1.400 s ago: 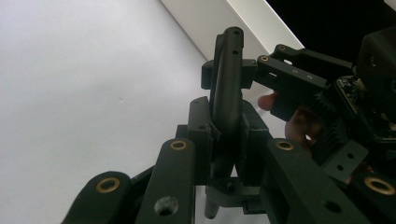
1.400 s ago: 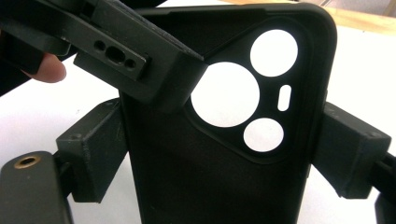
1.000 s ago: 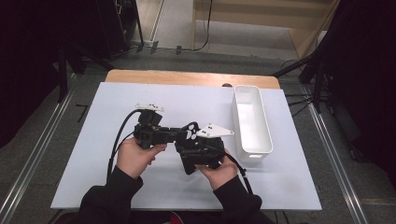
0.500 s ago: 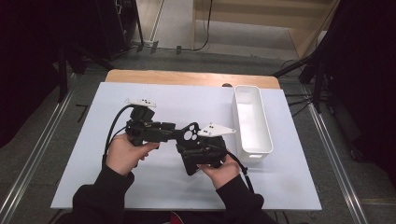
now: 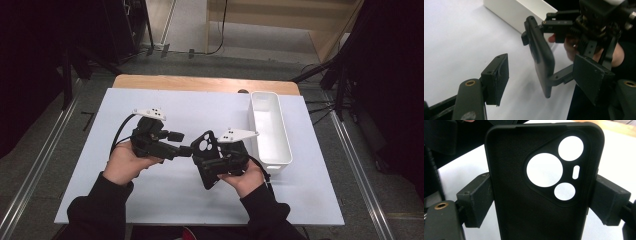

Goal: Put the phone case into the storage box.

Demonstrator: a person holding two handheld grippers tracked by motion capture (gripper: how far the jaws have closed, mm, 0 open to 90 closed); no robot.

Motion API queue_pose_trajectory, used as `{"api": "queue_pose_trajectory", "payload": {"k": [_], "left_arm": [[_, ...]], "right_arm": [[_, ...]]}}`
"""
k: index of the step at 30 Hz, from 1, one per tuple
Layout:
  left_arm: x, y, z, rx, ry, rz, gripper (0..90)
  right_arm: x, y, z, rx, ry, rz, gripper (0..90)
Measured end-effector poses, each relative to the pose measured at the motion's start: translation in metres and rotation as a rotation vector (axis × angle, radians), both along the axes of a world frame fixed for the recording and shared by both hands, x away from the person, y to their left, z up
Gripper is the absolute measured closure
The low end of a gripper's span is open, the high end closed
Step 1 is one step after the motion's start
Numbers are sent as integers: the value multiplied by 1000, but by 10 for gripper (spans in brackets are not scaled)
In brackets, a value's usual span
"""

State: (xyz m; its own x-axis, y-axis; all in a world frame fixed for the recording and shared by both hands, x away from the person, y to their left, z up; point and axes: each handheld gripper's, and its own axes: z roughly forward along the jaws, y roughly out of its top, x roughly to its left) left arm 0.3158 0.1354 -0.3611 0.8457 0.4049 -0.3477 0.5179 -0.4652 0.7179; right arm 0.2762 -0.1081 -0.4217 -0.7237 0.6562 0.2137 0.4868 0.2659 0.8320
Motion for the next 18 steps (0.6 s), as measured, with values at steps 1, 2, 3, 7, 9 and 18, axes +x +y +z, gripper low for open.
{"api": "queue_pose_trajectory", "payload": {"k": [1, 2, 3, 7, 9, 18], "left_arm": [[0, 0, -1, 3, -3, -6, 288], [1, 0, -2, 1, -5, -8, 288], [1, 0, -2, 2, -5, -10, 288], [2, 1, -7, 4, -21, -38, 289], [3, 1, -10, 10, -32, -39, 289], [5, 2, -27, 11, -30, -56, 289]], "right_arm": [[1, -2, 1, 1, 1, 13, 124], [2, -5, 2, 2, 9, 30, 124], [2, -5, 2, 2, 9, 30, 124], [2, -10, 8, -13, -6, 51, 124], [3, -14, 10, -3, 3, 78, 124], [6, -22, 15, 22, 28, 163, 123]]}}
